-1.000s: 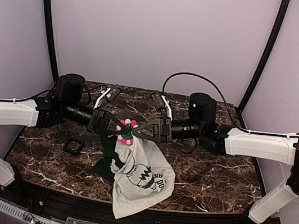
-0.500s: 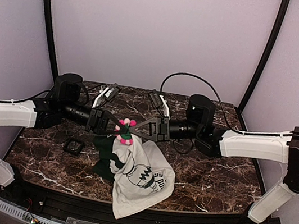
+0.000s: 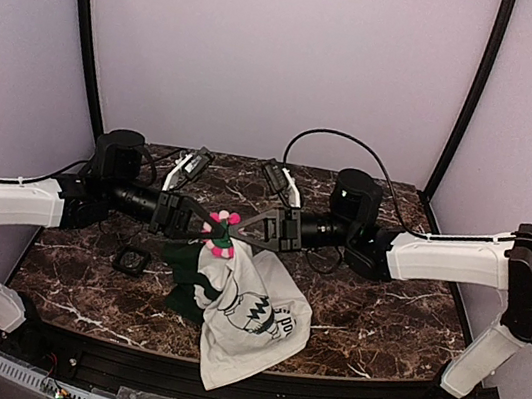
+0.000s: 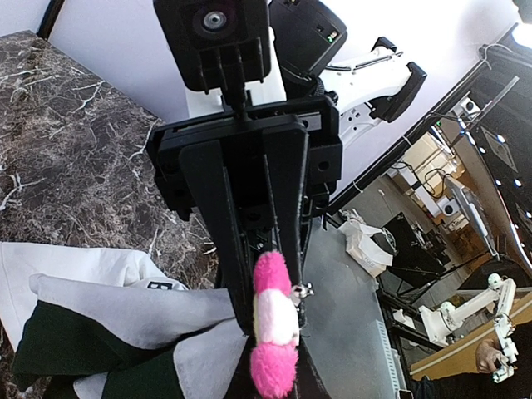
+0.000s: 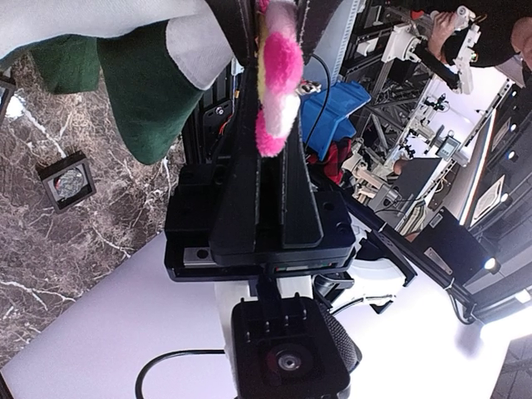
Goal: Remove the brooch from the garment
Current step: Open the brooch on the crumpled clothing.
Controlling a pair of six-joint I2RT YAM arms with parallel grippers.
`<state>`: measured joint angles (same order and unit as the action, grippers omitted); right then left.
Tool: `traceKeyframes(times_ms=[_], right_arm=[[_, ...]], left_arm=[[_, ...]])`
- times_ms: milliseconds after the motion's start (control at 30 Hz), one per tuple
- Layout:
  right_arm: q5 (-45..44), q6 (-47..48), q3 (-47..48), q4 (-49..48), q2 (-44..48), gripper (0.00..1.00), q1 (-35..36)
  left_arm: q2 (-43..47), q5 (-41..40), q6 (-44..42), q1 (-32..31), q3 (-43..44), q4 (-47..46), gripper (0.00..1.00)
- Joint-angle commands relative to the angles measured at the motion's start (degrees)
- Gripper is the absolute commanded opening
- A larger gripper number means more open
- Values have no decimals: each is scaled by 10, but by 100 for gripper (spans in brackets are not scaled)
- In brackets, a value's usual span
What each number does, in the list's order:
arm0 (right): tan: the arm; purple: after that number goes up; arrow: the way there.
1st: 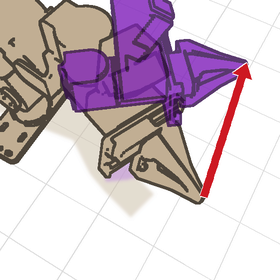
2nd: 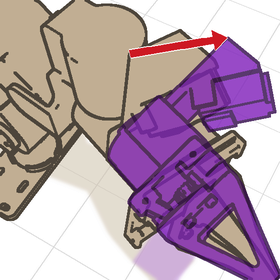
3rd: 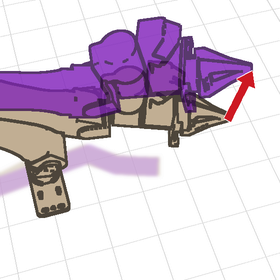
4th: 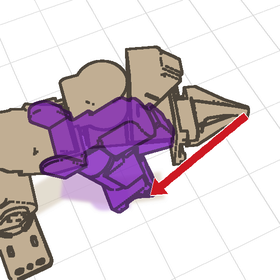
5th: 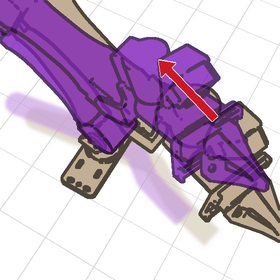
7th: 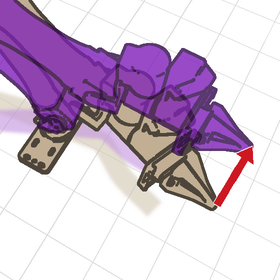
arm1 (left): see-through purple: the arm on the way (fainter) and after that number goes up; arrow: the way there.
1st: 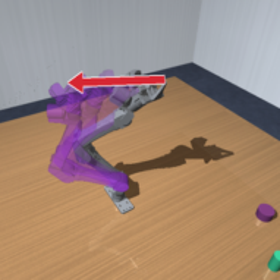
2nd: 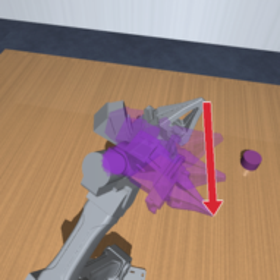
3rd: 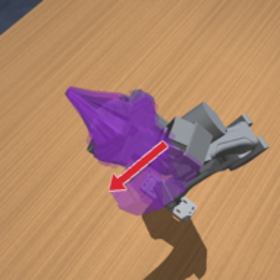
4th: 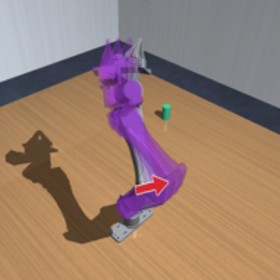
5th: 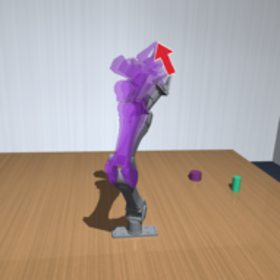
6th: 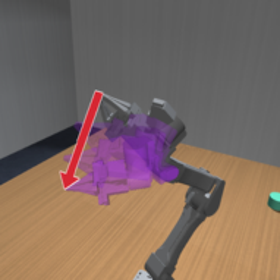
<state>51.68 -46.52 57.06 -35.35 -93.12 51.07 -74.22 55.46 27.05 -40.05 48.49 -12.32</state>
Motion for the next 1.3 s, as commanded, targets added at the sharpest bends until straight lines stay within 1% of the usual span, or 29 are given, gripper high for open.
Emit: traceKeyframes(times_ms=[0, 133, 167, 233, 267, 300, 333, 400, 467, 533, 600, 700, 867, 967, 1033, 1167, 1200, 1267], right_arm=[[12, -12, 2, -17, -15, 8, 12], [-4, -9, 1, -9, -8, 0, 13], [-11, -5, 1, -1, -4, 0, 13], [-26, 7, 2, 18, 3, 0, 13], [-35, 13, 3, 27, 6, 0, 12], [-41, 19, 5, 40, 9, 0, 13], [-47, 25, 5, 49, 12, 0, 13], [-59, 34, 6, 67, 16, 0, 13], [-65, 39, 7, 77, 17, 0, 13], [-65, 42, 9, 83, 16, 0, 13], [-65, 44, 11, 85, 13, 0, 15], [-65, 45, 14, 86, 12, 0, 16], [-67, 47, 14, 88, 15, 0, 16], [-63, 50, 16, 91, 15, 0, 17], [-60, 53, 15, 92, 18, 0, 17], [-58, 57, 16, 94, 27, 0, 17], [-58, 57, 16, 95, 29, 2, 17], [-57, 59, 17, 95, 33, 8, 17]], left_arm=[[14, -6, -2, -2, -5, -25, 1], [14, -17, -8, -3, -1, -11, 1], [15, -22, -14, -3, 1, -7, 1], [16, -29, -20, -3, 5, 7, 4], [16, -30, -22, -3, 6, 11, 11], [16, -32, -22, -3, 6, 11, 14], [17, -33, -21, -3, 6, 11, 22], [19, -35, -21, -3, 6, 12, 31], [22, -39, -23, -3, 5, 12, 36], [24, -43, -23, -3, 5, 12, 39], [23, -44, -22, -3, 4, 11, 37], [22, -45, -21, -3, 4, 11, 29], [21, -46, -19, -3, 4, 11, 21], [20, -48, -18, -3, 3, 11, 12], [20, -48, -18, -3, 4, 11, 8], [20, -46, -17, -3, 3, 10, 5], [20, -45, -16, -3, 3, 10, 2], [20, -45, -16, -3, 3, 8, 1]])
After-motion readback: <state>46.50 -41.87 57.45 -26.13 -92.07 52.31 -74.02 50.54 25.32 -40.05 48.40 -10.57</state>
